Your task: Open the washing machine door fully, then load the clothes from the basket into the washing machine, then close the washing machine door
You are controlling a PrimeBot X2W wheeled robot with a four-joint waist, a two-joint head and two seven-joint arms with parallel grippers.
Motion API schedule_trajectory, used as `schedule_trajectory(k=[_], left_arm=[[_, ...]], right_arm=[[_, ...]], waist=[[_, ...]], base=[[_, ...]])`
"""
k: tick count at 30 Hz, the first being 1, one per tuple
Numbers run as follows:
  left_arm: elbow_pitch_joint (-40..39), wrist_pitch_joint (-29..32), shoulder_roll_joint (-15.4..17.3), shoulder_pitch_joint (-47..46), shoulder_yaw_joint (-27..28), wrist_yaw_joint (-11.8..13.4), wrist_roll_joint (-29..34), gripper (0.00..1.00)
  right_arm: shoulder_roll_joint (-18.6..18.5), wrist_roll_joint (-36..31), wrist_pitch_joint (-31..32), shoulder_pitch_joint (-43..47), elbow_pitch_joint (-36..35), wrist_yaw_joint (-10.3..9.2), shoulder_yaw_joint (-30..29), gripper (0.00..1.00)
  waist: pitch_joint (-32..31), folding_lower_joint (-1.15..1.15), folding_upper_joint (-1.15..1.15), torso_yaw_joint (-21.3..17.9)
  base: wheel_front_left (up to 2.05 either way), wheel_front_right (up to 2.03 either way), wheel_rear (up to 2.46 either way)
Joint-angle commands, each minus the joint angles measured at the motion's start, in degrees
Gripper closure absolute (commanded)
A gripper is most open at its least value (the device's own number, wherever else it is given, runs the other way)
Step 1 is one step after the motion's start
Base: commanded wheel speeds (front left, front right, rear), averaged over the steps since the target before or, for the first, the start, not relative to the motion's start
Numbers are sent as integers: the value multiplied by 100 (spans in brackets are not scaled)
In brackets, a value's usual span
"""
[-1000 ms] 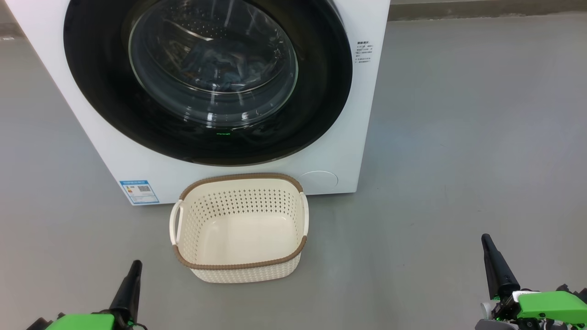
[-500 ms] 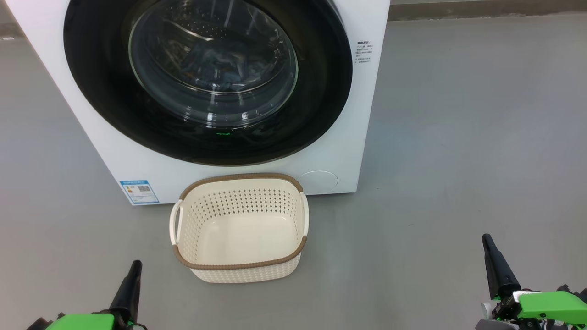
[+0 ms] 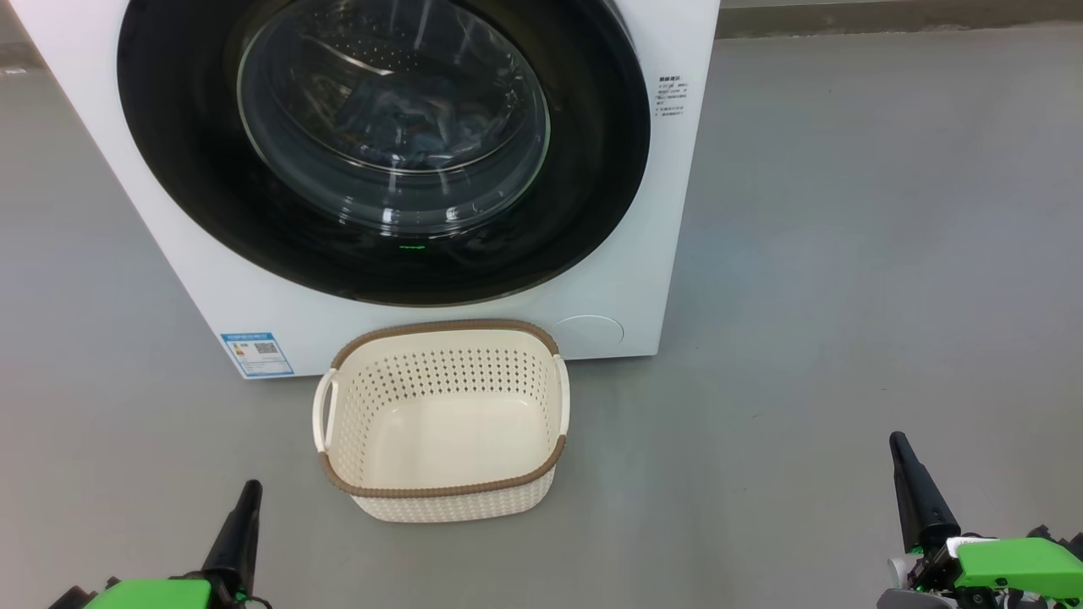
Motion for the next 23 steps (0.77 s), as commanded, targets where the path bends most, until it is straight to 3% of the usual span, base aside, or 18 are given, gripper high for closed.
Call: schedule_trajectory(k=[1, 23], left_arm=[[-112, 33, 144, -236, 200, -41, -43, 100], [-112, 32, 144, -236, 200, -41, -43, 100]], right_arm=[[-8, -17, 35, -233, -140, -6, 140, 100], [-3, -23, 41, -233, -139, -6, 132, 100]], waist=[[0, 0, 0, 0], [0, 0, 0, 0]], base=[[0, 0, 0], [0, 0, 0]])
